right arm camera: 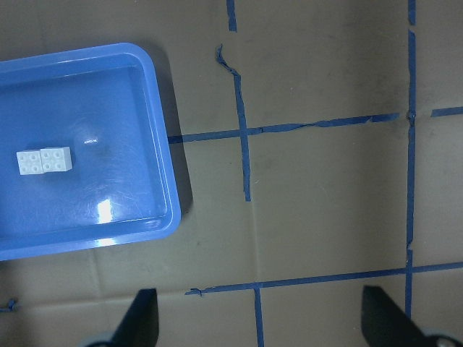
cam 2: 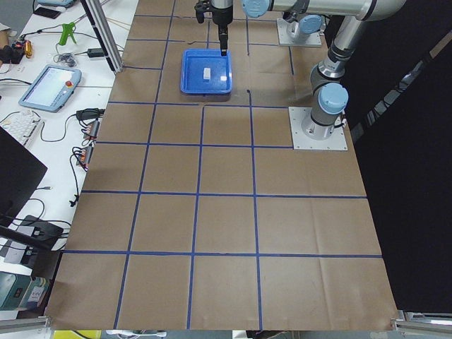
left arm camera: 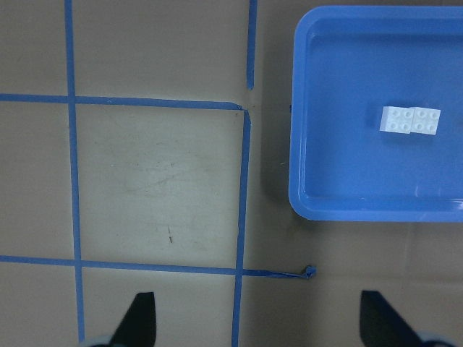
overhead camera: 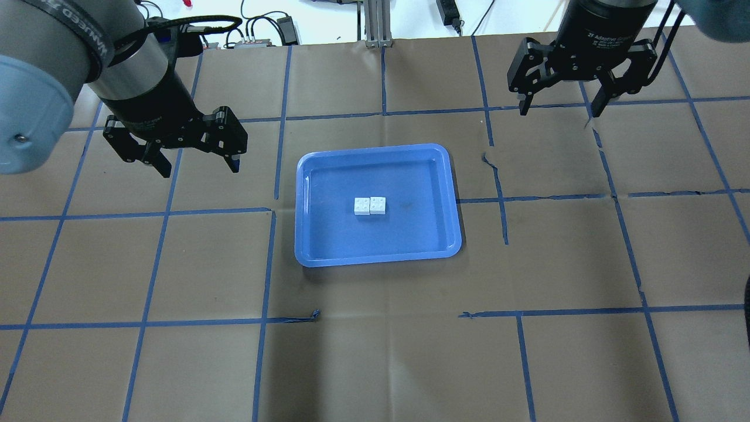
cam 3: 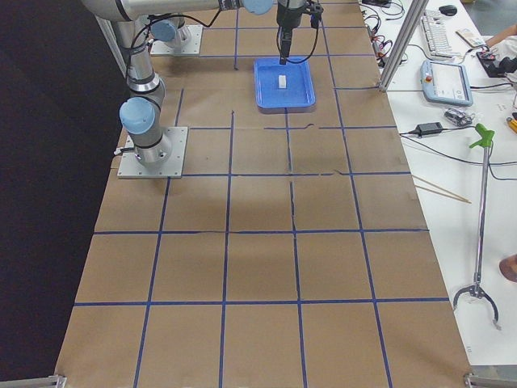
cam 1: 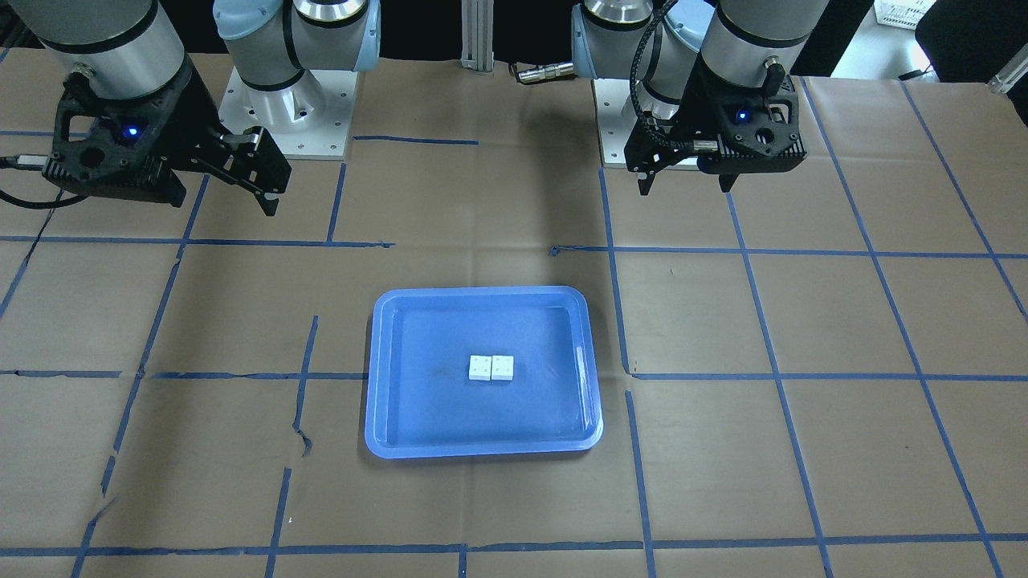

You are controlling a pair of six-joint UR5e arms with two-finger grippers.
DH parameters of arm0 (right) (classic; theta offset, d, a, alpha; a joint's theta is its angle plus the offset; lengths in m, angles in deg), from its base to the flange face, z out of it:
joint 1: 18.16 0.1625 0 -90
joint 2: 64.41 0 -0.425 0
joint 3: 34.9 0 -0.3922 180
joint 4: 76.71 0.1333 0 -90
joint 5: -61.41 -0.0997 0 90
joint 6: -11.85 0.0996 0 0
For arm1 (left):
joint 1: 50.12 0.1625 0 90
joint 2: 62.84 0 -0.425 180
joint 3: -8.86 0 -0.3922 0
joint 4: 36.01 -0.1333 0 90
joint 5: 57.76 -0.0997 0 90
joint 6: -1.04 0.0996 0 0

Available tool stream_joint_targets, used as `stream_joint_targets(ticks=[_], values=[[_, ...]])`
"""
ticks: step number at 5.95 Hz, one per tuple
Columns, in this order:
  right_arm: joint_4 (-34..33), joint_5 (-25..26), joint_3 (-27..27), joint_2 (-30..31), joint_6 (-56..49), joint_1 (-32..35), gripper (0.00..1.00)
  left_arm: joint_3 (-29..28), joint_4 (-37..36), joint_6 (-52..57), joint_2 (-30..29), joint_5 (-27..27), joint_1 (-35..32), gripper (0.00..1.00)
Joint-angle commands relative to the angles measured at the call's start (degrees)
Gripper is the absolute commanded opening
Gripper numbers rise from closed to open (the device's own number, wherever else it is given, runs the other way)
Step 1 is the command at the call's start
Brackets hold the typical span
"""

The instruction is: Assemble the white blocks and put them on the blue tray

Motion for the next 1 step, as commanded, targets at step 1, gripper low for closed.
stream_joint_targets(ticks=[1], values=[[-0.2,0.1,-0.2,0.0,0.1,0.0,1.0,0.0,0.1,0.0,0.1,0.0,-0.1,0.99]])
